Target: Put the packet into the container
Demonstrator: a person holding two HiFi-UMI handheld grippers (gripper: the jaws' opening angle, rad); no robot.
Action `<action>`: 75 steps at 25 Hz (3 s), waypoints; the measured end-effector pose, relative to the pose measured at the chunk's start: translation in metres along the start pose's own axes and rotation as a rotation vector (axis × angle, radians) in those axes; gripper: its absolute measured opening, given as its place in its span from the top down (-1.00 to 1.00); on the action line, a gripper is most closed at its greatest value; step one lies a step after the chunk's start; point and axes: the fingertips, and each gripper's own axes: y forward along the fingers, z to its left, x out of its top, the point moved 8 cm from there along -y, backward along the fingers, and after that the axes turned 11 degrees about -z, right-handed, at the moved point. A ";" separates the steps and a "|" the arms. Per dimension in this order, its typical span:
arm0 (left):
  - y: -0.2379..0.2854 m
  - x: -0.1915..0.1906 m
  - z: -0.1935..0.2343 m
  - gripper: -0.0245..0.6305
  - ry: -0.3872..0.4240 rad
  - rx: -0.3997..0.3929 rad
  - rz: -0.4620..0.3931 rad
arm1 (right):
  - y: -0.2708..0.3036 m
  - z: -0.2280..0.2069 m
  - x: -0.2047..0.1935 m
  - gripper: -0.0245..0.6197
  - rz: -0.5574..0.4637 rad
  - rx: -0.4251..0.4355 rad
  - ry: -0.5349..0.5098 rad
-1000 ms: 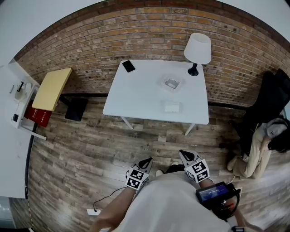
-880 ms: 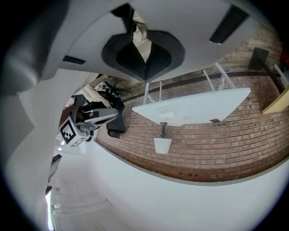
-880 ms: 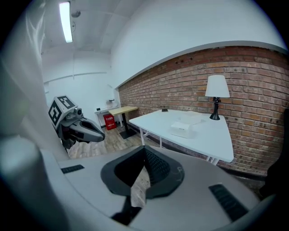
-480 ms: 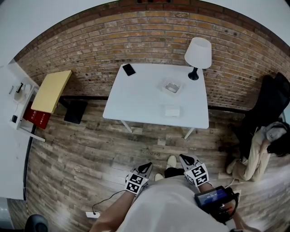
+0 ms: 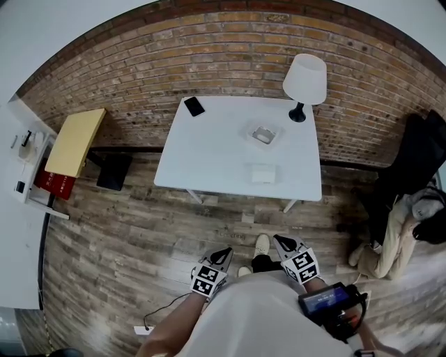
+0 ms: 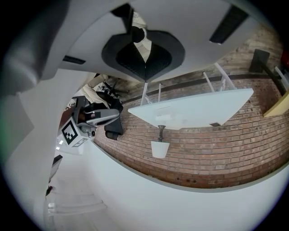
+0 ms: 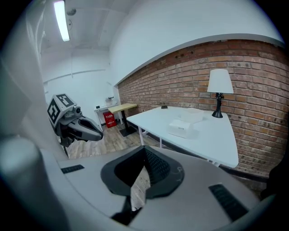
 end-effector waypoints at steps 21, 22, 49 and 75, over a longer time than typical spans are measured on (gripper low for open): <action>0.105 0.066 0.073 0.90 0.005 0.011 0.028 | 0.095 -0.107 0.038 0.90 0.054 0.062 -0.017; 0.108 0.069 0.075 0.90 0.004 0.017 0.028 | 0.099 -0.113 0.039 0.90 0.058 0.066 -0.027; 0.140 0.099 0.122 0.90 -0.055 0.147 0.019 | 0.187 -0.178 0.061 0.19 0.308 0.280 -0.278; 0.140 0.107 0.175 0.90 -0.084 0.151 -0.044 | 0.248 -0.178 0.050 -0.23 0.678 0.411 -0.512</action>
